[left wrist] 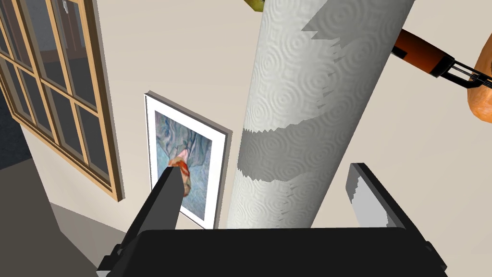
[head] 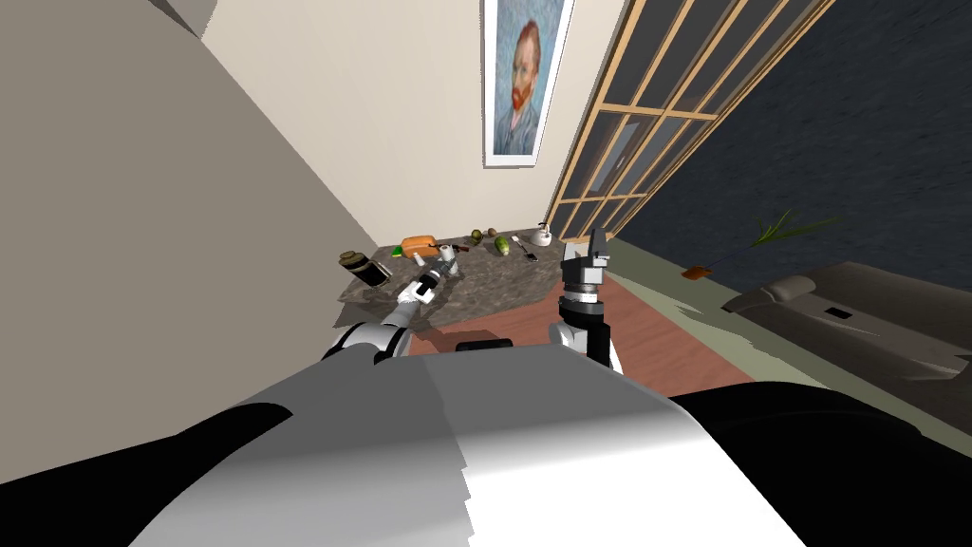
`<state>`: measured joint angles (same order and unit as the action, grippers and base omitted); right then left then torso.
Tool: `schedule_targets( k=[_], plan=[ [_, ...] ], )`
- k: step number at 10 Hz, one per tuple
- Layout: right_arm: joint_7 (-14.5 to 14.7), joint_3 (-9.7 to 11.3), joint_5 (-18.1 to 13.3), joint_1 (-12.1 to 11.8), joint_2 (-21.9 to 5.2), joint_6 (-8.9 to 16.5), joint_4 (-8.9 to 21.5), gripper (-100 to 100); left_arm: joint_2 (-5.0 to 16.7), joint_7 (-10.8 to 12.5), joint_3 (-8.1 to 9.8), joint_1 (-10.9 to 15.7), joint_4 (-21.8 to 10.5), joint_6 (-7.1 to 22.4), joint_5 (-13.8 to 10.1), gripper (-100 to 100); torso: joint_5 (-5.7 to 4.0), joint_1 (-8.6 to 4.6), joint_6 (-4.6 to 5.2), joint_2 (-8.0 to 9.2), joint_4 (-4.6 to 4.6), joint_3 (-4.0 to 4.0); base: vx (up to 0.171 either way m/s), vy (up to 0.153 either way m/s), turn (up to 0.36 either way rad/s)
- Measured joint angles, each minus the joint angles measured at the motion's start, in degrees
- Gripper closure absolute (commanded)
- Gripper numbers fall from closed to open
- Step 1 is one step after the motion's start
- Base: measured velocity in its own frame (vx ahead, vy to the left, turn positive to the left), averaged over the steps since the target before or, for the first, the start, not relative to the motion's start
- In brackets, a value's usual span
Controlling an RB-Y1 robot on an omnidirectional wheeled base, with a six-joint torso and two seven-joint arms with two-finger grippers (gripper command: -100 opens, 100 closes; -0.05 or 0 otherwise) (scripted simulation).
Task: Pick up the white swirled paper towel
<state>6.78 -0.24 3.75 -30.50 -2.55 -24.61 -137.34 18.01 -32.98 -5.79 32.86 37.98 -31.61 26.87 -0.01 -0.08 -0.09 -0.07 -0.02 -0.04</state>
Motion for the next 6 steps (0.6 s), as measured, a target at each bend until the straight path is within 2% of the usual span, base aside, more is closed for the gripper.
schedule_targets(
  k=[1,5,6],
  plan=[
    [0.00,0.00,0.00,0.00,0.00,0.00,0.00,0,0.00,-0.01,0.01,0.09,-0.25,-0.04,-0.01,100,0.00,0.00,0.00,-0.05,-0.02,-0.03,0.000,0.002,0.012],
    [0.00,0.00,0.00,0.00,0.00,0.00,0.00,0,0.04,-0.06,0.01,0.10,-0.21,-0.05,0.01,100,0.02,0.01,0.00,-0.09,-0.04,-0.06,0.000,0.000,0.000],
    [0.00,0.00,0.00,0.00,0.00,0.00,0.00,0,0.04,-0.05,0.01,0.10,-0.22,-0.04,0.01,0,0.02,0.01,0.00,-0.09,-0.04,-0.06,0.000,0.000,0.000]
  ],
)
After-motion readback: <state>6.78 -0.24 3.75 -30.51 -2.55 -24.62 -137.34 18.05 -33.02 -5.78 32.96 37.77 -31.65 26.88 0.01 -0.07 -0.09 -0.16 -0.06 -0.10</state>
